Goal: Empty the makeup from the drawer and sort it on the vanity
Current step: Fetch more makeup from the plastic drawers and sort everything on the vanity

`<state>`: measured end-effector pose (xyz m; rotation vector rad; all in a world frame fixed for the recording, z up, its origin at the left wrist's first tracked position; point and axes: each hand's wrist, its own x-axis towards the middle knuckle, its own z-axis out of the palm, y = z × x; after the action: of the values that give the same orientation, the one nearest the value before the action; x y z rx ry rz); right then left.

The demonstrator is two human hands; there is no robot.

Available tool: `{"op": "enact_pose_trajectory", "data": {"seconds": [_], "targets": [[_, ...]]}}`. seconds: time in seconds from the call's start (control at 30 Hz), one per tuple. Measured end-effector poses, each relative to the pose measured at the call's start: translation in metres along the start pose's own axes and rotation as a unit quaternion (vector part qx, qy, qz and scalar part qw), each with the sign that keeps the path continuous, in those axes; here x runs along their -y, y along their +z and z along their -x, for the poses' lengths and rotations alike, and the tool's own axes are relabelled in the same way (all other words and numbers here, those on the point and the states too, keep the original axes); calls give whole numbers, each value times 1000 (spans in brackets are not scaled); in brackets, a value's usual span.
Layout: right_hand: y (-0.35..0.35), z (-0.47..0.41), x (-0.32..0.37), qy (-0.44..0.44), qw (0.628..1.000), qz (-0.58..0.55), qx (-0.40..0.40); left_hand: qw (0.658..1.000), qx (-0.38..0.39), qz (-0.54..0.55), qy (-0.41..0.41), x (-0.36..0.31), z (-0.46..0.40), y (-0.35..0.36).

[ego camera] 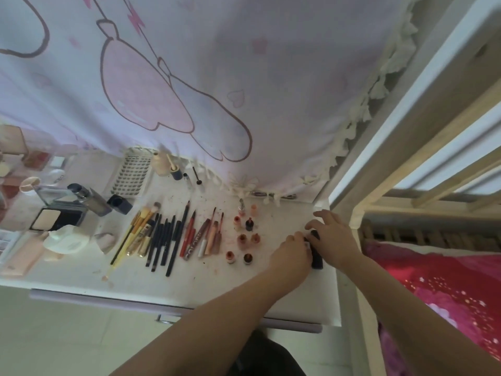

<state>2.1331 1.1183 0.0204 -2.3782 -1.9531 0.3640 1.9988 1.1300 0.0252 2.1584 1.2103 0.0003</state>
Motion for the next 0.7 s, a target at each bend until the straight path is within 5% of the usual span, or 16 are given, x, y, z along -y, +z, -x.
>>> {"op": "enact_pose_trajectory", "data": {"seconds": [0.2,0.43,0.57,0.7], "targets": [[13,-3,-2,-21,998,27,46,996,7,-5,-92,4,-15,21],[3,-7,10,-25,999,25,23,997,-44,23,-63,18,-9,9],[-22,-15,22,61,975,-180,112,995,-73,63,-8,22,-1,-16],[-46,-9,27,26,950,-293,109,993,-20,109,34,24,12,-46]]}}
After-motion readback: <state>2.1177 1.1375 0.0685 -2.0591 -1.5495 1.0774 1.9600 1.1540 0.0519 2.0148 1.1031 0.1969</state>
